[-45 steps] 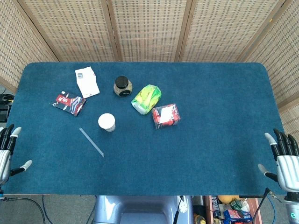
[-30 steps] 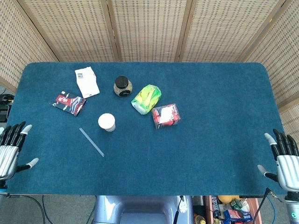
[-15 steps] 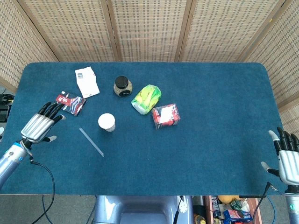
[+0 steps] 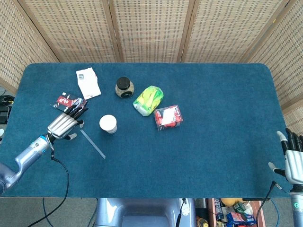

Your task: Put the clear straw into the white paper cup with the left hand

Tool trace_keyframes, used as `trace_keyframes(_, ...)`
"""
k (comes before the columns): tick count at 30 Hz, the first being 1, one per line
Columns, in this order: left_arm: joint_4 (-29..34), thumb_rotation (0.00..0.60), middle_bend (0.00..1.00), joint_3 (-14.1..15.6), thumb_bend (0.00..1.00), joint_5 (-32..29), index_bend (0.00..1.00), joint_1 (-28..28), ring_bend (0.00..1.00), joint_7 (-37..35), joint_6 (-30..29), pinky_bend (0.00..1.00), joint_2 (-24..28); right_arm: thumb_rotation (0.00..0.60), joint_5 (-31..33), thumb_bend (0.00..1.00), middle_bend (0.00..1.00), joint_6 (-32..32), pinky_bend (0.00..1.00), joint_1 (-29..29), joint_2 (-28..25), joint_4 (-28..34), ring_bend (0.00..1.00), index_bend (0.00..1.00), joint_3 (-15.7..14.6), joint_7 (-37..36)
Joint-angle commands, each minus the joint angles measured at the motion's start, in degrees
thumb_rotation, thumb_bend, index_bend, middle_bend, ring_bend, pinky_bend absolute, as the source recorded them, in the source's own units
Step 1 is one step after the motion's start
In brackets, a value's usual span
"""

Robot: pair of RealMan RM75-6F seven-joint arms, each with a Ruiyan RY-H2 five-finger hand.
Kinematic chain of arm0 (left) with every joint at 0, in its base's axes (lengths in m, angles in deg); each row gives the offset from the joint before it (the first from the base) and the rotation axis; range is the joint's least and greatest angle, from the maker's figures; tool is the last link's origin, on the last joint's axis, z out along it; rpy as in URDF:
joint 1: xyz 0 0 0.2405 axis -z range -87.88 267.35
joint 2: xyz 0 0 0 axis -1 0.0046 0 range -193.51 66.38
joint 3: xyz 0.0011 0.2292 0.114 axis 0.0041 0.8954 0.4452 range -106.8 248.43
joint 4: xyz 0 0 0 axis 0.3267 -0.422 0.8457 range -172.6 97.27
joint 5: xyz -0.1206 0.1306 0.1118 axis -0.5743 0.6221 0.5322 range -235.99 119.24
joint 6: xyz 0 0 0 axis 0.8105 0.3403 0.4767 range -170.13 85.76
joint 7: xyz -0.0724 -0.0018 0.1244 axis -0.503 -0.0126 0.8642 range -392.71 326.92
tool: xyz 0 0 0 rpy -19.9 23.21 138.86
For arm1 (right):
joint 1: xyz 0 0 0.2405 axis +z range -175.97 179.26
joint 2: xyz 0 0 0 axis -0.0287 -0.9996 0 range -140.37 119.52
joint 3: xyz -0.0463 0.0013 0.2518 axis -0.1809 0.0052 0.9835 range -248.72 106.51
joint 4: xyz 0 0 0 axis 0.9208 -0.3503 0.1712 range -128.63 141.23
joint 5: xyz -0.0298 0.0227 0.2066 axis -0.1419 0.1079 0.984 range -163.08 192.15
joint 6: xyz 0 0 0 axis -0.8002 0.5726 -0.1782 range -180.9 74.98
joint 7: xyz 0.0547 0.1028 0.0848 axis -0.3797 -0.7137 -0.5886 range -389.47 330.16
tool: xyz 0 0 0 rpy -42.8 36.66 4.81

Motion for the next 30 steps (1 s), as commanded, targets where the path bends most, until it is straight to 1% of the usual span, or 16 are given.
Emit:
trace_keyframes(1,-2.4,0.600,0.00,1.2,0.29,0.2,0.48,0.4,0.00,-1.6,0.3,0.00,-1.8,0.600,0.1,0.00,0.00,-0.3,0.00,0.1,0.1,-0.1,0.00,0.00,-0.1,0.0)
trace_keyframes(4,-4.0,0.600,0.00,1.8,0.32,0.3,0.49,0.7,0.00,-3.0,0.0,0.00,-3.1,0.600,0.2,0.00,0.00,-0.5,0.00,0.2,0.1,-0.2,0.00,0.00,-0.1,0.2)
trace_keyframes(13,-7.3,0.600,0.00,3.4,0.35,0.0,0.49,1.6,0.00,-3.2,1.3,0.00,-5.3,0.600,0.8,0.00,0.00,-0.9,0.00,0.3,0.1,-0.6,0.00,0.00,0.0,-0.4)
trace_keyframes(30,-10.1,0.600,0.00,5.2,0.35,-0.7,0.50,3.2,0.00,-3.3,4.3,0.00,-8.0,0.600,1.5,0.00,0.00,-1.6,0.00,0.4,0.0,-1.1,0.00,0.00,0.1,-1.1)
